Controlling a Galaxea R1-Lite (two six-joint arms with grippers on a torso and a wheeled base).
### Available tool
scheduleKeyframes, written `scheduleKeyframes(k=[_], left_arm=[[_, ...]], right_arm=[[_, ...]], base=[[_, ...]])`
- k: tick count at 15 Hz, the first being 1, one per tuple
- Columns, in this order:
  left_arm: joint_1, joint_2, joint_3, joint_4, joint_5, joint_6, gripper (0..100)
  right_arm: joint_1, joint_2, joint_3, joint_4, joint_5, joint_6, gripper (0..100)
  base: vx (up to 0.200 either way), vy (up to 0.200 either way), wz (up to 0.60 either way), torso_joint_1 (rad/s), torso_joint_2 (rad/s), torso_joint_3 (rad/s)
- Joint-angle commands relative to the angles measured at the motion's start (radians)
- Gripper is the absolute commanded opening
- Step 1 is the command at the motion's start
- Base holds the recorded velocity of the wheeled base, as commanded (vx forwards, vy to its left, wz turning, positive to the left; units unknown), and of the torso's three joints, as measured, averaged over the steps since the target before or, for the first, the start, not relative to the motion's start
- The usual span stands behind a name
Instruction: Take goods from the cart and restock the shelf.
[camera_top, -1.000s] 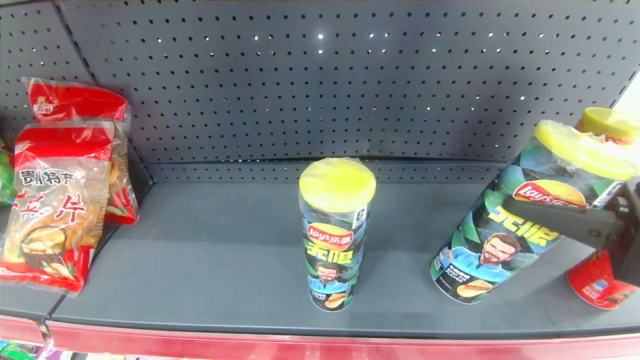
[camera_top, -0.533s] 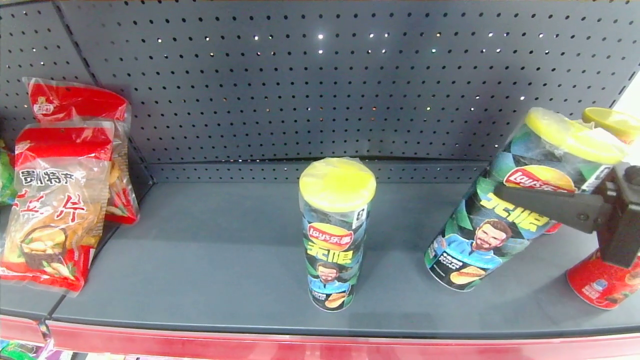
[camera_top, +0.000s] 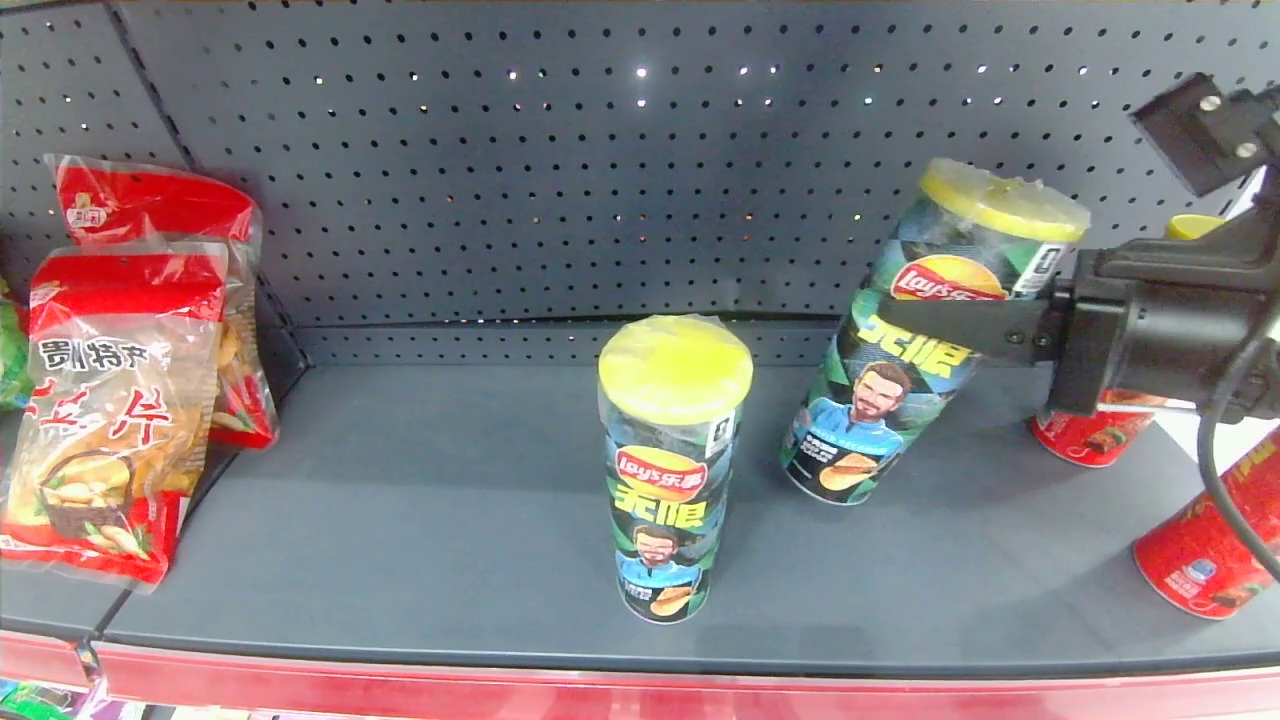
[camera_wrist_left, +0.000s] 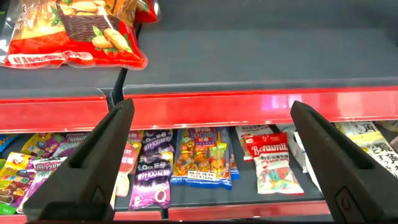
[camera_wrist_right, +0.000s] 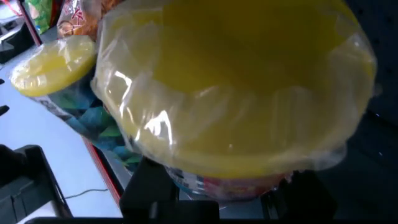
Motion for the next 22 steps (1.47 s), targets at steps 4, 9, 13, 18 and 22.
scheduleKeyframes(k=[4, 9, 13, 18, 22], left_arm=[[0.000, 0.002, 0.000, 0.000, 0.000, 0.000, 100], [0.000, 0.002, 0.000, 0.000, 0.000, 0.000, 100], [0.000, 0.002, 0.000, 0.000, 0.000, 0.000, 100], [0.000, 0.002, 0.000, 0.000, 0.000, 0.000, 100], [0.000, 0.002, 0.000, 0.000, 0.000, 0.000, 100]], right_arm=[[0.045, 0.145, -0.067, -0.025, 0.001, -0.002, 0], [0.059, 0.293, -0.162, -0.031, 0.004, -0.031, 0], [0.001, 0.408, -0.294, -0.022, 0.108, -0.152, 0], [-0.005, 0.481, -0.461, 0.105, 0.287, -0.160, 0], [0.002, 0.535, -0.530, 0.131, 0.363, -0.187, 0]], base=[[0.000, 0.000, 0.00, 0.000, 0.00, 0.000], [0.000, 0.000, 0.00, 0.000, 0.00, 0.000], [0.000, 0.000, 0.00, 0.000, 0.00, 0.000], [0.000, 0.000, 0.00, 0.000, 0.00, 0.000], [0.000, 0.000, 0.00, 0.000, 0.00, 0.000]])
